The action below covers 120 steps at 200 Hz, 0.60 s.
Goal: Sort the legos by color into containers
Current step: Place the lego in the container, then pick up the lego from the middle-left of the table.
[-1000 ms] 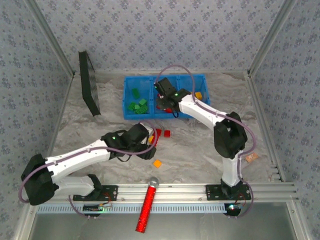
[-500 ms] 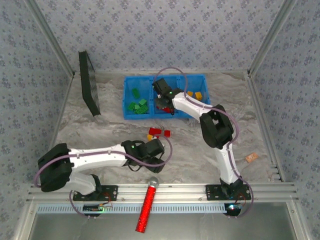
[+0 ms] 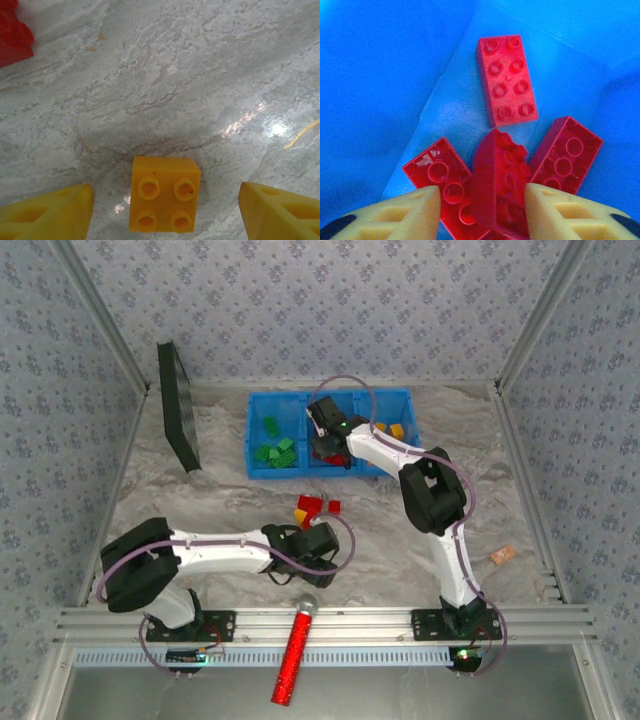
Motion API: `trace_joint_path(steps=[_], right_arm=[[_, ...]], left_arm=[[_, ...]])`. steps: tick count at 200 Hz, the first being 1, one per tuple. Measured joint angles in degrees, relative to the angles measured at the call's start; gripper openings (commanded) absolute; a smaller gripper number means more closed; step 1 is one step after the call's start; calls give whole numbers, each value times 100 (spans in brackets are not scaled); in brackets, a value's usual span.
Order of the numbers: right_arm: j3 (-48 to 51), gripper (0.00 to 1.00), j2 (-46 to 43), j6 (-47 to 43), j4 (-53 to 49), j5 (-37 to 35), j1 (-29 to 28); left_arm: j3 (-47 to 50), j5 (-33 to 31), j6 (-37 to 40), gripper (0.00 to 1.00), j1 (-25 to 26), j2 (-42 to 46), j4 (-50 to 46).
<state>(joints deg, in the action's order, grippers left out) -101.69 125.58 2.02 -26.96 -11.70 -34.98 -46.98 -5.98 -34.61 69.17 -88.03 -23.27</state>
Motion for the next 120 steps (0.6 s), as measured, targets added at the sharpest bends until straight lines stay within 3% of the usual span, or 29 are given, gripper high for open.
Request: trace_joint_path(steps=[43,89,120], right_arm=[[-4,62,-2,-24,-2,68,4],[-2,68,-146,-44,-37,297,72],[0,70,-560,-42,-63,389,90]], left_arm=[[-11,-31,-4,72,0,-251,74],[-127,-249,-81,49,-4,-389,-96],[-310,-319,-107,40,-4,-535,-271]])
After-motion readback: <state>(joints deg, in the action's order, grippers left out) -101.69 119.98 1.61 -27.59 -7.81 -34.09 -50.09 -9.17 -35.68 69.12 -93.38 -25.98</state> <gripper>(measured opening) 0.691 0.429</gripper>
